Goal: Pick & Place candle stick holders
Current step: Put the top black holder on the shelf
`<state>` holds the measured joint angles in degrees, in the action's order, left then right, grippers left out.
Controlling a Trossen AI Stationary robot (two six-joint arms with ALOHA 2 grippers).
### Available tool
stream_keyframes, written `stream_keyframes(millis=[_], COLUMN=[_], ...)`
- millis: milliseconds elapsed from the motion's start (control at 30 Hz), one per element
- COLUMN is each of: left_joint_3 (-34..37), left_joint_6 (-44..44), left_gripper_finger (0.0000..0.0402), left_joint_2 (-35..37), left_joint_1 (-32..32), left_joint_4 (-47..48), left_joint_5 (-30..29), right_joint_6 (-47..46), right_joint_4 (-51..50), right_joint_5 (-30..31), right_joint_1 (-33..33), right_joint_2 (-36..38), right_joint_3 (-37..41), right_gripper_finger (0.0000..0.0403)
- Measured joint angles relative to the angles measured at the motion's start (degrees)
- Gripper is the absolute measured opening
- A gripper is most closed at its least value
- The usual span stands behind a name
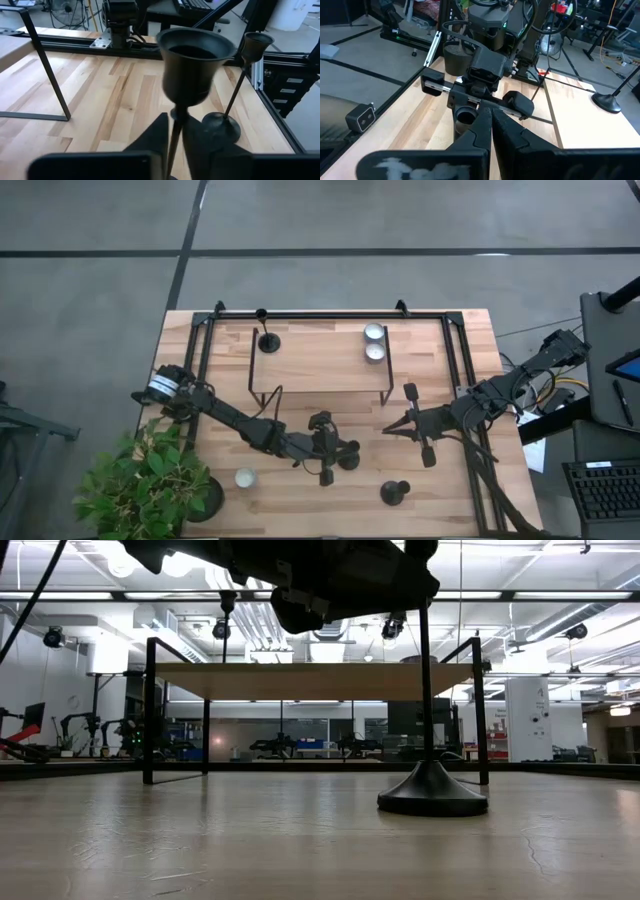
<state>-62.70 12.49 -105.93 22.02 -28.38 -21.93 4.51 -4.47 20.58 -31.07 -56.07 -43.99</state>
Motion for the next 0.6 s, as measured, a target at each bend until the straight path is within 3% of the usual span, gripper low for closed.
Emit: stream_keyframes(millis=[133,600], left_joint_3=[0.0,0.0], left_joint_6=[-0.3,0.2], left_gripper_finger=[0.0009,0.0005], left_joint_2=[0.1,4.6], left_joint_1=[0.0,1.2], left_joint_4=[0.0,0.8], left_joint_5=[0.0,0.0], right_joint_6=[0.0,0.0], right_joint_4=[0.0,-0.1], right_joint_5=[0.0,0.0], right_joint_1=[0.0,0.0], right_joint_2=[0.0,0.0], right_joint_3=[0.0,0.2], right_gripper_finger=[0.0008,0.0008])
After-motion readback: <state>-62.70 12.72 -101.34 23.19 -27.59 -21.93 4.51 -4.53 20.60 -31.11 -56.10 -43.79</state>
